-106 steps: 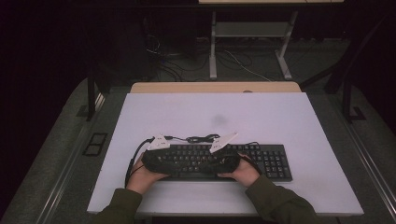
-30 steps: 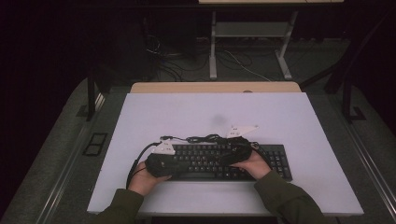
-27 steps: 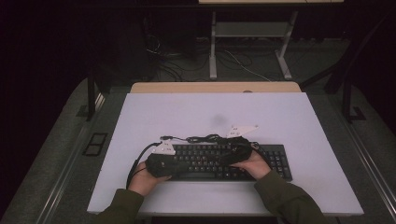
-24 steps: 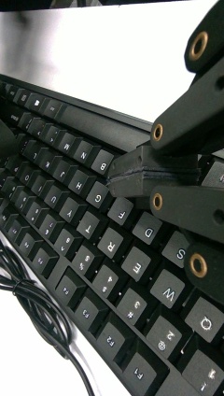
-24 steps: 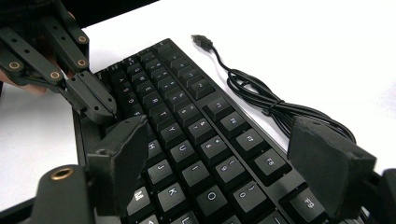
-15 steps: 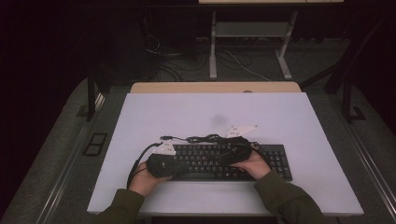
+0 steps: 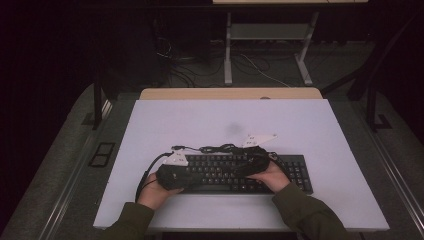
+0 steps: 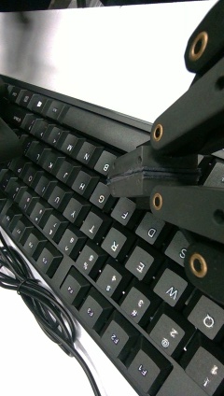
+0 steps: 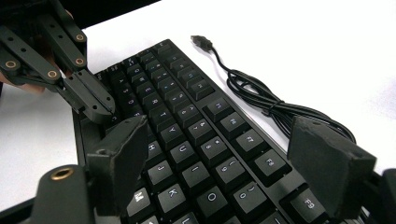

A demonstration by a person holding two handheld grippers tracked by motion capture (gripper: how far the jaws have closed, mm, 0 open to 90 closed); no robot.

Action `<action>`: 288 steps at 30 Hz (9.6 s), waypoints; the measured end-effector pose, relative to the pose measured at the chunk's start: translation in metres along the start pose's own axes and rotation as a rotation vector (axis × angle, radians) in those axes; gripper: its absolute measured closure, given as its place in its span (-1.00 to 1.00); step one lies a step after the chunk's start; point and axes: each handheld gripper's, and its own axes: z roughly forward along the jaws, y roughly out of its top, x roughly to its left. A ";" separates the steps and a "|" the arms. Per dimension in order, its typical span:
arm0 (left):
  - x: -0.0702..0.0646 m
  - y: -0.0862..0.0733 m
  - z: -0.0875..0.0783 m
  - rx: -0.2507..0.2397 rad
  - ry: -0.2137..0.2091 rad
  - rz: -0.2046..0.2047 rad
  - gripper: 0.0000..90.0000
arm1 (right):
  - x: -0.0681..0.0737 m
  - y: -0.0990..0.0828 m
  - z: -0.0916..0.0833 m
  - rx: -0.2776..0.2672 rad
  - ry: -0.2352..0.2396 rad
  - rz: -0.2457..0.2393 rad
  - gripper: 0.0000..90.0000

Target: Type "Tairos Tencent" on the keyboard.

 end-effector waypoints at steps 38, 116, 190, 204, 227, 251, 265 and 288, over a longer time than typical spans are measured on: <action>0.025 0.004 -0.004 -0.045 0.112 -0.044 0.98 | 0.000 0.000 0.001 0.004 0.002 -0.007 -0.55; 0.019 -0.002 -0.007 -0.106 0.191 -0.081 -0.29 | 0.033 0.001 0.012 0.145 0.159 -0.101 0.97; 0.010 0.021 0.017 -0.075 0.112 -0.052 0.98 | 0.005 -0.015 -0.034 -0.034 0.053 0.014 -0.58; 0.011 0.020 0.029 -0.011 0.107 -0.046 0.98 | 0.005 -0.016 -0.032 -0.030 0.055 0.011 -0.58; 0.009 0.025 0.021 -0.072 0.088 -0.054 0.37 | 0.000 -0.017 -0.035 -0.026 0.026 0.009 -0.61; 0.004 0.009 -0.010 -0.146 0.125 -0.054 -0.50 | -0.005 -0.029 -0.065 -0.052 -0.019 0.024 -0.64; -0.001 -0.007 -0.028 -0.156 0.159 -0.065 -0.71 | -0.004 -0.044 -0.089 -0.061 -0.049 0.030 -0.64; -0.002 -0.025 -0.039 -0.151 0.191 -0.087 -1.00 | -0.013 -0.077 -0.131 -0.080 -0.115 0.071 -0.64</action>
